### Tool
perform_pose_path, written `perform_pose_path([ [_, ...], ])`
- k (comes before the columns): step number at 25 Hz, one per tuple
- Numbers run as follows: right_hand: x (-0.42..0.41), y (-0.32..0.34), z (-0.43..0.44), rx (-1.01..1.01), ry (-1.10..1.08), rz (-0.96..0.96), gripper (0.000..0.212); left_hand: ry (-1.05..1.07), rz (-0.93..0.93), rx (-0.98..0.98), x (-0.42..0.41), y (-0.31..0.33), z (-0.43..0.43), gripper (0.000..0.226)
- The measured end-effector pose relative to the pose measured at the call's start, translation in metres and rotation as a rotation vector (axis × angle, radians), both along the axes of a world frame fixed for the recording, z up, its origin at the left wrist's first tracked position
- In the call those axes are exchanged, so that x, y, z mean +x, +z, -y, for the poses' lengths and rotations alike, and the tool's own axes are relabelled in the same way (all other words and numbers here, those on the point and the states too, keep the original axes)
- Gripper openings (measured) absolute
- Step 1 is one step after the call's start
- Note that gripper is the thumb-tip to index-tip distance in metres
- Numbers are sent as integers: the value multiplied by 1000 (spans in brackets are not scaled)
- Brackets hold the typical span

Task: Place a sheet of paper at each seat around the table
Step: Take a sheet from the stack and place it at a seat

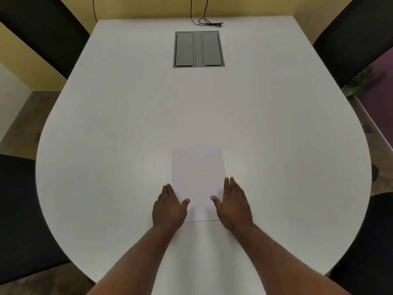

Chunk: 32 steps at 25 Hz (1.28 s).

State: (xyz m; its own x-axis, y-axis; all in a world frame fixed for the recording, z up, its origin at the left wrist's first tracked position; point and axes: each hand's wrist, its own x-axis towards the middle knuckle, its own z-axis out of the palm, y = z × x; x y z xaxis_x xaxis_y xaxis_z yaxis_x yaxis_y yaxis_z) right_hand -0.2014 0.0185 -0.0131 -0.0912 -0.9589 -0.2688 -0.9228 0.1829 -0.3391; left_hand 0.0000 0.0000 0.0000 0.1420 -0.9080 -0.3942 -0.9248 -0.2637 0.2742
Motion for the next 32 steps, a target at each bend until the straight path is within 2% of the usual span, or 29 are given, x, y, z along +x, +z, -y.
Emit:
perform_pose_path([
  [4,3,-11,2,108,-71,-2,79,84,-50,63,-3,-9,1,89],
  [9,8,-11,8,129,-106,12,69,105,-70,102,-11,-14,-4,87],
  [18,20,0,22,54,-476,289,42,62,-47,115,-7,-11,-1,83],
  [23,13,5,24,74,-580,234,17,66,-59,140,-5,-8,2,84],
  [26,9,7,21,44,-605,212,15,74,-70,152,-5,-6,3,84],
  [29,7,13,20,-20,-600,305,3,100,-89,143,-3,-1,5,84],
  [32,7,26,21,-62,-596,456,16,138,-118,123,-1,11,10,83],
])
